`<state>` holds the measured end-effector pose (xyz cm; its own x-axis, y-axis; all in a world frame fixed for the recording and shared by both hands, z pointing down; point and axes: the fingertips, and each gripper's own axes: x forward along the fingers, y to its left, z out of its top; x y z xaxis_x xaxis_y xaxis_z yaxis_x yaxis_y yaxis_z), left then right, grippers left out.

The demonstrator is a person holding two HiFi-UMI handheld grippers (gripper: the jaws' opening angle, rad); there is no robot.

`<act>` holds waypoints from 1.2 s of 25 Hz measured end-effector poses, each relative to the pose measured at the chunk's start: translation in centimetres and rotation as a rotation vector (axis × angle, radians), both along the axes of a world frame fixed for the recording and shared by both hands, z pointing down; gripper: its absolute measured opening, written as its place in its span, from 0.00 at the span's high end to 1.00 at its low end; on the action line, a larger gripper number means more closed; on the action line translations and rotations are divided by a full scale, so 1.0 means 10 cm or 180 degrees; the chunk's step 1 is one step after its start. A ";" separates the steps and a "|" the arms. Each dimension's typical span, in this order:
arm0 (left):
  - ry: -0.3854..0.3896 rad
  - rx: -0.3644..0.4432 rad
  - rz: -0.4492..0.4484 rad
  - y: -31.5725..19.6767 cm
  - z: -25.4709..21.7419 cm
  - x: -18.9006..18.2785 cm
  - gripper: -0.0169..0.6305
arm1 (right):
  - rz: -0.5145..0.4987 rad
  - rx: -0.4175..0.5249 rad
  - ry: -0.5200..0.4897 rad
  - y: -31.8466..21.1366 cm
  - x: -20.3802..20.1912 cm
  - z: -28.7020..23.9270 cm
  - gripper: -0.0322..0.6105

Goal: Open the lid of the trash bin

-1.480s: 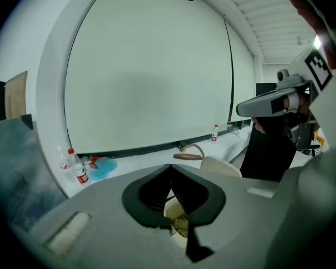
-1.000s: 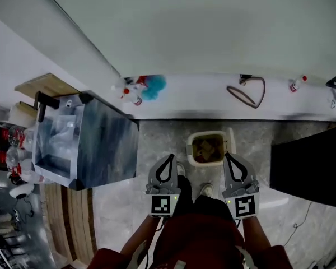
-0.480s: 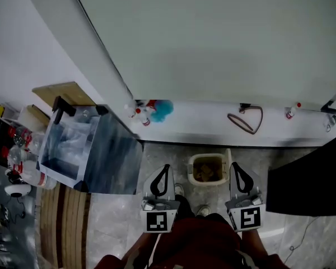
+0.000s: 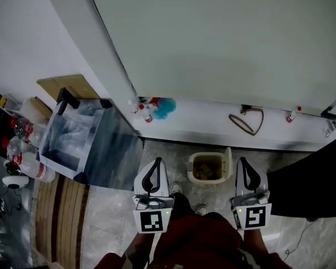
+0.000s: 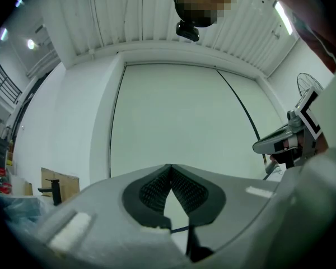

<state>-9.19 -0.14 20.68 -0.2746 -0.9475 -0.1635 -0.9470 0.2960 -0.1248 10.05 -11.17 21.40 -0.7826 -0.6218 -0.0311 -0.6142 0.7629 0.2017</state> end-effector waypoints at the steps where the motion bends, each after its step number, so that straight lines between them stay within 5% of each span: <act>1: 0.0014 -0.0002 -0.0007 0.01 0.01 0.00 0.97 | -0.0007 -0.0004 0.0002 0.01 0.00 0.00 0.95; 30: 0.0036 -0.0075 0.0046 -0.14 0.12 0.14 0.97 | -0.0059 -0.0092 0.0021 -0.09 0.05 0.06 0.95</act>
